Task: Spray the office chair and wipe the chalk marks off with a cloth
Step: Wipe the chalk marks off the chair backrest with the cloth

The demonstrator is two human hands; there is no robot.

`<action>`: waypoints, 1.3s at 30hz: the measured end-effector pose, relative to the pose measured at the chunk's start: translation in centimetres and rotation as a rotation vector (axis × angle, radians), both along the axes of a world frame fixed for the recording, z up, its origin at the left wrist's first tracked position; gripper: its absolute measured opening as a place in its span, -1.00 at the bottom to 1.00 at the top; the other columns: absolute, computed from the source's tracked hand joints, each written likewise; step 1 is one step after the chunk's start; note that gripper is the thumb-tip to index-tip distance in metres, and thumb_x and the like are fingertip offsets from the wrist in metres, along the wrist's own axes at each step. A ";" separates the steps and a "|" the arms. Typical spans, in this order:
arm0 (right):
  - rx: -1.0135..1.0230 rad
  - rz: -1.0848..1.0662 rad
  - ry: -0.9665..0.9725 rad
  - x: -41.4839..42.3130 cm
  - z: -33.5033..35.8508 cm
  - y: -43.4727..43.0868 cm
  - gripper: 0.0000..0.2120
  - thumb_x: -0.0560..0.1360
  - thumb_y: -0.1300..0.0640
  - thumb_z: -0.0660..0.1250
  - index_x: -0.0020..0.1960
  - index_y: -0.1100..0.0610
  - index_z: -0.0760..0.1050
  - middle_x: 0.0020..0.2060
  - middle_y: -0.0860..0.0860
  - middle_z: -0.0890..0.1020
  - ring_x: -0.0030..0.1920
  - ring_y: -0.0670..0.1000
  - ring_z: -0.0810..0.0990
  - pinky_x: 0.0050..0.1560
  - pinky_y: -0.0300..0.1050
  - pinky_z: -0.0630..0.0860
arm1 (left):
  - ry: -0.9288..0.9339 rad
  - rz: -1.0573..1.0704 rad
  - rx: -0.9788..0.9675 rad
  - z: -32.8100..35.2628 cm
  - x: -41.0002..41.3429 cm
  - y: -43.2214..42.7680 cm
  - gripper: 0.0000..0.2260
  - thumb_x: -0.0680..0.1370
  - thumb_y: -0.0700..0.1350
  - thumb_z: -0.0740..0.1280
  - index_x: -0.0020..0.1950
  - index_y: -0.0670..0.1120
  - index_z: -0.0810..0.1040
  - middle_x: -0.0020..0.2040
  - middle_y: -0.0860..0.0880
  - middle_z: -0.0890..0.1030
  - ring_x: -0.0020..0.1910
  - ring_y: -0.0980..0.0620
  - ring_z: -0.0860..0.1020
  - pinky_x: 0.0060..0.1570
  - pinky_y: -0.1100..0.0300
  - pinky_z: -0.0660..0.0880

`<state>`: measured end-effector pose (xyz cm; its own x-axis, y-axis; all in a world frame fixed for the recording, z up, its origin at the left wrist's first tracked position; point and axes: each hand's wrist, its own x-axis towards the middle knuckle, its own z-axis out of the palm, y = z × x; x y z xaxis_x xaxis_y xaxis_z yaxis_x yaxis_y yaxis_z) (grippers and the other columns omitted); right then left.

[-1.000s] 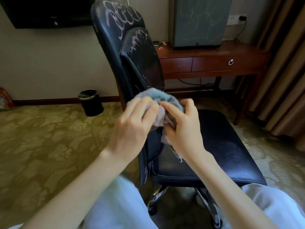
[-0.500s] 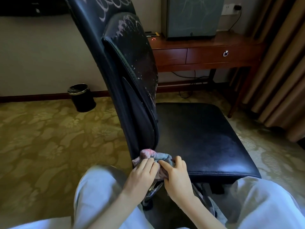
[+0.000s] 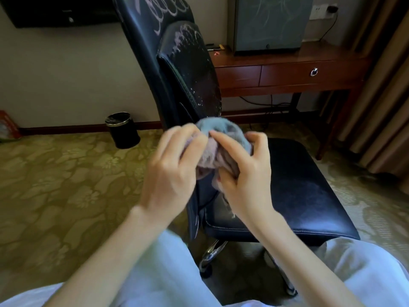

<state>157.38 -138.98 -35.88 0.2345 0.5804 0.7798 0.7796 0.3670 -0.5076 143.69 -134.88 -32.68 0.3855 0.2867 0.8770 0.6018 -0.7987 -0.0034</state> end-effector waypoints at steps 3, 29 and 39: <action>0.043 0.000 -0.043 -0.4 3.2 0.4 -0.56 0.44 0.18 0.26 0.31 0.05 0.50 0.16 0.21 0.40 0.18 0.16 0.42 0.13 -0.07 0.48 | -0.013 0.047 0.070 2.2 -1.3 0.5 -0.69 0.62 -0.26 0.06 0.10 -0.31 0.59 0.06 -0.28 0.58 0.05 -0.24 0.54 0.12 0.02 0.50; -0.807 -0.161 -0.161 -1.4 -24.5 -0.3 -0.51 0.22 0.11 0.62 0.12 -0.04 0.62 0.04 0.07 0.53 -0.04 0.05 0.52 -0.23 -0.22 0.58 | 0.703 -0.108 -0.235 -26.5 -1.1 2.1 -0.89 0.52 -0.24 0.11 -0.01 -0.17 0.39 -0.12 -0.11 0.68 -0.13 -0.01 0.67 -0.32 0.24 0.57; -0.596 -0.065 -0.057 -0.4 -20.7 -1.4 -0.59 0.33 0.23 0.51 0.15 0.00 0.59 0.05 0.08 0.48 0.03 0.06 0.48 0.01 -0.39 0.34 | 0.511 -0.110 -0.271 -21.8 -1.1 0.7 -0.84 0.60 -0.22 0.14 -0.07 -0.14 0.50 -0.19 -0.08 0.63 -0.24 -0.03 0.62 -0.35 0.17 0.57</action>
